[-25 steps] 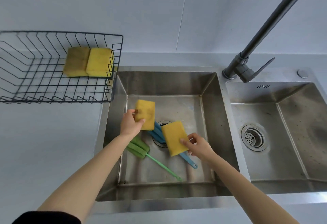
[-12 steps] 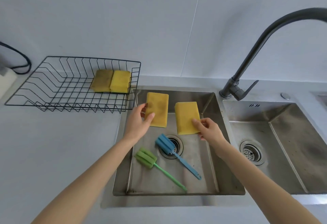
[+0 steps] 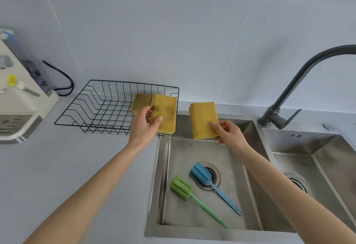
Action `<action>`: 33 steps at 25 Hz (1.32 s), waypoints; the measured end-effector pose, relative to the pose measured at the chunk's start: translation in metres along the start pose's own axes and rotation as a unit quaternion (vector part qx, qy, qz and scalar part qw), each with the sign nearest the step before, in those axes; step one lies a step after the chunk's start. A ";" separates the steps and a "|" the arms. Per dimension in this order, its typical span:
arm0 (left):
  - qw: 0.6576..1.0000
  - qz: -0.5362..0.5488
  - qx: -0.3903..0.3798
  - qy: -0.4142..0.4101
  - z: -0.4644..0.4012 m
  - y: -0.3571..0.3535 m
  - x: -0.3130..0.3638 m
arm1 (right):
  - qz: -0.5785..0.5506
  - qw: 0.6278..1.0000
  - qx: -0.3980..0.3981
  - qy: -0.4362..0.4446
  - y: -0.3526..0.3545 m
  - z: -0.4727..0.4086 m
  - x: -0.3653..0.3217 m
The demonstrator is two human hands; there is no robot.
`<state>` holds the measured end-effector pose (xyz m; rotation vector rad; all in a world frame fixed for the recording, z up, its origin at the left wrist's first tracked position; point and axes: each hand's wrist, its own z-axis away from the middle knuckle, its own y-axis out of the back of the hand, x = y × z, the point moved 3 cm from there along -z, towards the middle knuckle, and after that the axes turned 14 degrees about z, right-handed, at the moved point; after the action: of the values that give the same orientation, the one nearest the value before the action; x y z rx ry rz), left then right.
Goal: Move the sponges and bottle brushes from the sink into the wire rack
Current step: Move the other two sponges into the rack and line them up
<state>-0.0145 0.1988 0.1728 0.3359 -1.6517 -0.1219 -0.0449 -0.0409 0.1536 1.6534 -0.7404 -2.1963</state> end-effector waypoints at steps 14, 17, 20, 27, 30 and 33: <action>0.997 0.010 0.060 0.054 -0.053 0.107 -0.033 | -0.039 0.997 -0.070 -0.007 -0.099 -0.047 -0.090; 0.994 0.004 0.080 0.073 -0.076 0.124 -0.048 | -0.029 0.994 -0.101 -0.025 -0.126 -0.072 -0.110; 0.992 -0.001 0.095 0.084 -0.097 0.140 -0.062 | -0.026 0.990 -0.136 -0.041 -0.158 -0.098 -0.131; 0.985 -0.011 0.129 0.114 -0.138 0.168 -0.093 | 0.019 0.981 -0.183 -0.058 -0.238 -0.149 -0.164; 0.983 -0.006 0.131 0.125 -0.143 0.170 -0.105 | 0.051 0.982 -0.171 -0.058 -0.256 -0.163 -0.166; 0.982 -0.005 0.136 0.129 -0.145 0.171 -0.113 | 0.106 0.978 -0.172 -0.055 -0.271 -0.170 -0.165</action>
<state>0.1122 0.4107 0.1289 0.5453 -1.4093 0.1373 0.1850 0.2300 0.0982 1.2347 -0.5008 -2.1326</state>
